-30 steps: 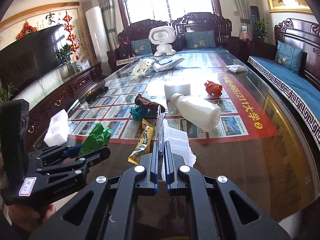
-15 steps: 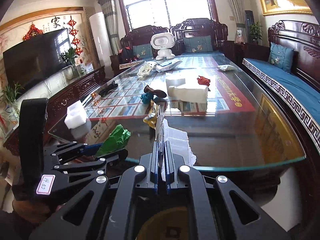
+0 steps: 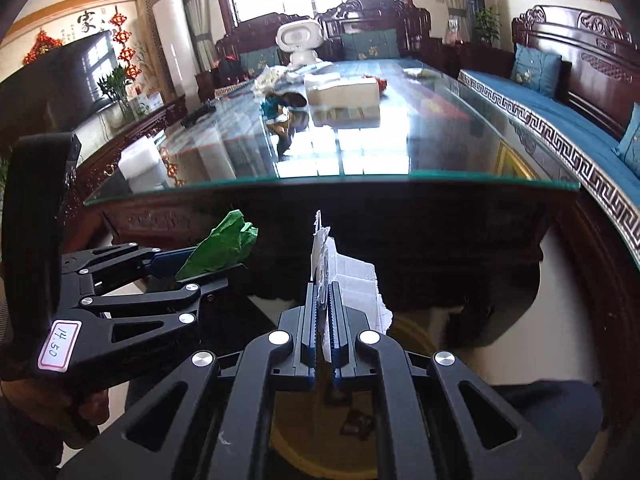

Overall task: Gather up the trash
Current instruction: 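Carry the green paper and tissues over the yellow bin with both tools, then open both tools to drop the paper and tissues into the bin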

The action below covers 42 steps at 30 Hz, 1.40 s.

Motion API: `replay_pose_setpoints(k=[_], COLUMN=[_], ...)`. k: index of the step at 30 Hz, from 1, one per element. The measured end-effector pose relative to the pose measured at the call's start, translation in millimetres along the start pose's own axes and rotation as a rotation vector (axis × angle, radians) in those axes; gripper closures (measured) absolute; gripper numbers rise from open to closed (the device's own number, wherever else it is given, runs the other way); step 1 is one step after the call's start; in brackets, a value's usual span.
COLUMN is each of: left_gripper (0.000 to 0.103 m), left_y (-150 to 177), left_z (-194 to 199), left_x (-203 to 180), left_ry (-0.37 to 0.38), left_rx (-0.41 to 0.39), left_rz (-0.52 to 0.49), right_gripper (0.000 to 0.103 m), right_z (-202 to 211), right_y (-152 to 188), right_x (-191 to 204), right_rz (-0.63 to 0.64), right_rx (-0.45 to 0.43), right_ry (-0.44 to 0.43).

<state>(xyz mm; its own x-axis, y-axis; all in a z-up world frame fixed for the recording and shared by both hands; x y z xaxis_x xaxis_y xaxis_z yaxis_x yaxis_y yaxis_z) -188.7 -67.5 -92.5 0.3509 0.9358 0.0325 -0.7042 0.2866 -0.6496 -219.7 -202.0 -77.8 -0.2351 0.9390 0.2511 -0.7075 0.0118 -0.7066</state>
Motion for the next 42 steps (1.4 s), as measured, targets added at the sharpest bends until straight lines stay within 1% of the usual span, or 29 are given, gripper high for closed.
replay_pose_setpoints(k=[3, 9, 12, 17, 23, 30, 33, 37, 38, 39, 42], left_gripper=[0.061, 0.061, 0.061, 0.061, 0.061, 0.061, 0.06, 0.059, 0.056, 0.056, 0.054], left_y=[15.2, 47.2, 55.4, 60.7, 64.6, 64.8, 65.0, 66.9, 67.0, 66.4, 64.6], left_z=[-12.3, -45.1, -57.0, -74.5, -84.5, -87.2, -91.9, -97.5, -98.3, -98.4, -97.2], left_x=[-12.5, -32.2, -36.1, -40.5, -46.0, -48.6, -52.1, -60.2, -62.7, -64.6, -69.4], left_ry=[0.008, 0.018, 0.025, 0.044, 0.07, 0.068, 0.08, 0.123, 0.13, 0.131, 0.134], left_rx=[0.044, 0.148, 0.183, 0.23, 0.264, 0.274, 0.286, 0.306, 0.307, 0.305, 0.293], left_rz=[-0.045, -0.136, -0.145, -0.149, -0.151, -0.163, -0.165, -0.2, -0.21, -0.215, -0.231], right_gripper=[0.097, 0.097, 0.097, 0.096, 0.095, 0.095, 0.095, 0.094, 0.092, 0.09, 0.09], right_z=[-7.5, -31.3, -41.8, -52.1, -51.5, -50.9, -50.3, -49.1, -48.9, -48.3, -46.4], right_y=[19.3, 55.7, 68.9, 79.6, 86.3, 82.8, 80.1, 78.4, 78.3, 78.1, 77.8], right_x=[-8.4, -22.0, -28.9, -35.7, -41.9, -50.7, -53.4, -56.9, -57.8, -58.8, -60.6], right_rz=[-0.037, -0.093, -0.118, -0.132, -0.164, -0.182, -0.184, -0.192, -0.194, -0.197, -0.203], right_rx=[0.037, 0.138, 0.183, 0.239, 0.244, 0.235, 0.23, 0.223, 0.222, 0.218, 0.211], right_ry=[0.016, 0.038, 0.055, 0.068, 0.057, 0.062, 0.063, 0.063, 0.064, 0.065, 0.069])
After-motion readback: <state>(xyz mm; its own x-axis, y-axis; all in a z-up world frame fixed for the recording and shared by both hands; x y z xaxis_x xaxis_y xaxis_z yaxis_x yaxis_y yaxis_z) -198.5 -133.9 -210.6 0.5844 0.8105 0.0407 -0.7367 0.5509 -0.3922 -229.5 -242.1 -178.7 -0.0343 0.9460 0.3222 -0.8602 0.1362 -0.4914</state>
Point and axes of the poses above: each gripper's, at about its wrist camera, not at the fingertips, and z roughly against the way its jaws point, x to its left, y to its underside, the point moved 1 cm from there along -z, roughly the way its jaws point, and after that the axes turned 7 degrees about -y, right-handed, at the moved point
